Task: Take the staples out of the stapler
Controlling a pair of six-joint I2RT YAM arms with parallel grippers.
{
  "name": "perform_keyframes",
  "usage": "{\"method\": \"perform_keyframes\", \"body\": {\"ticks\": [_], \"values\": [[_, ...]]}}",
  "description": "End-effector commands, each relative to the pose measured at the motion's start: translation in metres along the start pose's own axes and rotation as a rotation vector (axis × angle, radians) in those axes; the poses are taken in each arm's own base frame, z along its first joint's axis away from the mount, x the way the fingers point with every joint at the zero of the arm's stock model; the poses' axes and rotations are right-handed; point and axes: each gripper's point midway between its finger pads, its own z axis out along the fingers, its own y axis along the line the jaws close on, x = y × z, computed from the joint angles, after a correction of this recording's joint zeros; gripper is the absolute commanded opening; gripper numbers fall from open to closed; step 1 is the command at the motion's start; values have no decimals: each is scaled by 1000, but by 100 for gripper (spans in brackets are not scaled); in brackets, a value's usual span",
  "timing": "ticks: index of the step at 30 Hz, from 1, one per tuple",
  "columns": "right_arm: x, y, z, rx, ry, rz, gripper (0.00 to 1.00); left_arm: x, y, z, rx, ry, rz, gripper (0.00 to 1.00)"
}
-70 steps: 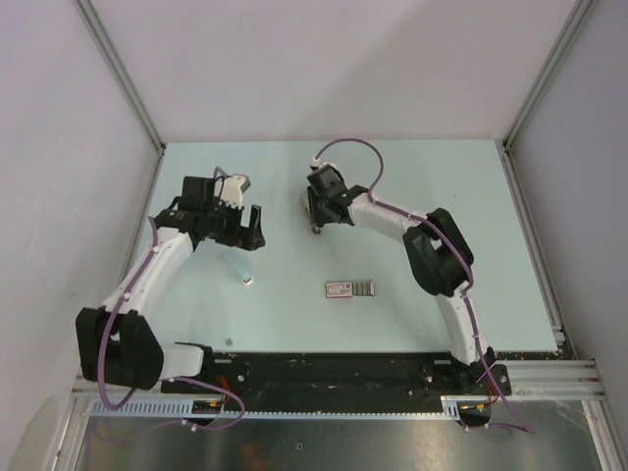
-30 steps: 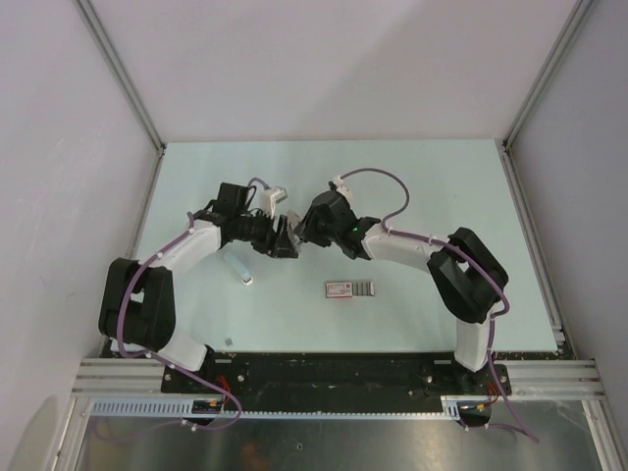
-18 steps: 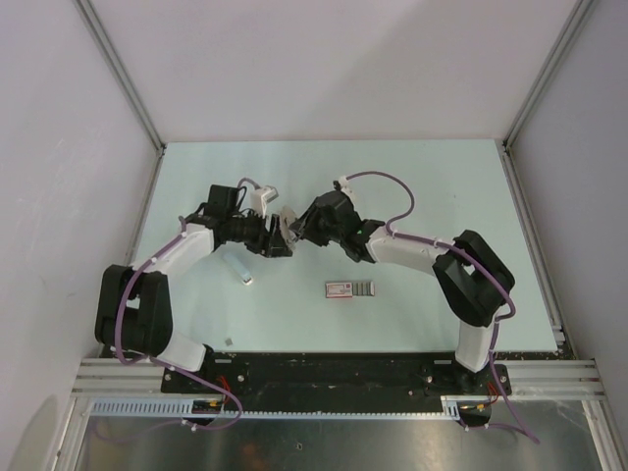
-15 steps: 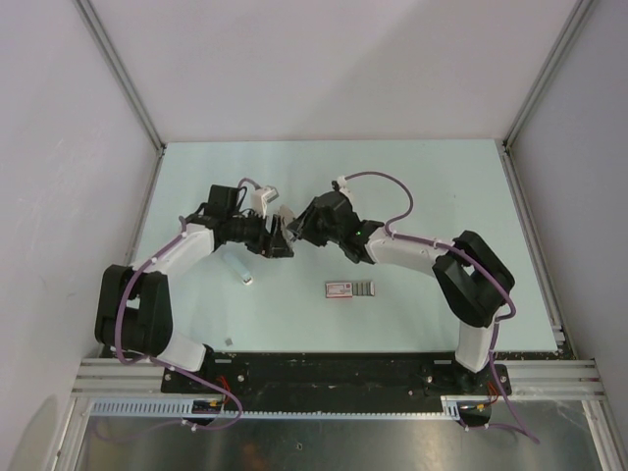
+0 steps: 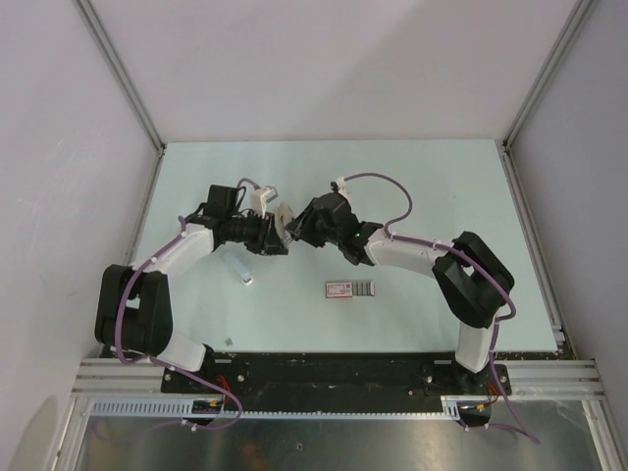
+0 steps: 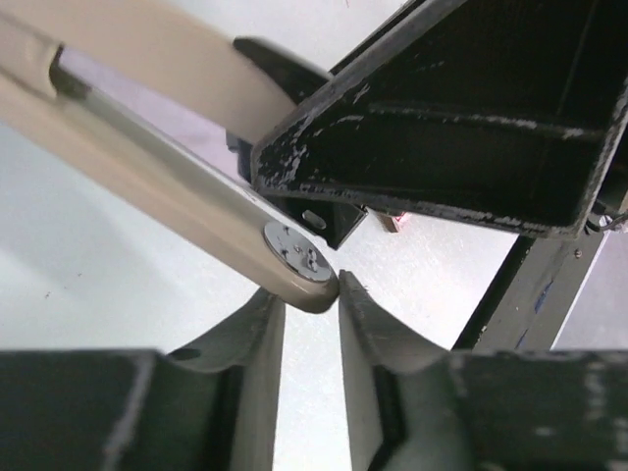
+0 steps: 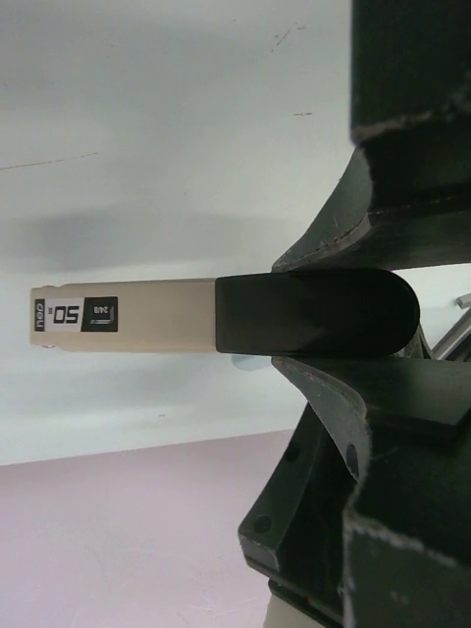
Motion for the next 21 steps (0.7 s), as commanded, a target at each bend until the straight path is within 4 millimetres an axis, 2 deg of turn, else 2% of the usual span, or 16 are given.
{"method": "perform_keyframes", "body": {"ticks": [1, 5, 12, 21], "values": [[-26, 73, -30, -220, -64, 36, 0, -11, -4, -1, 48, -30, 86, 26], [-19, 71, -35, -219, -44, 27, 0, -12, -1, -1, 37, -32, 100, 16], [-2, 63, -49, -222, -15, -13, 0, -17, 9, -5, -25, -43, 143, 9], [34, 32, -56, -162, 64, -262, 0, -31, 38, -21, -223, -53, 320, 0]]}}
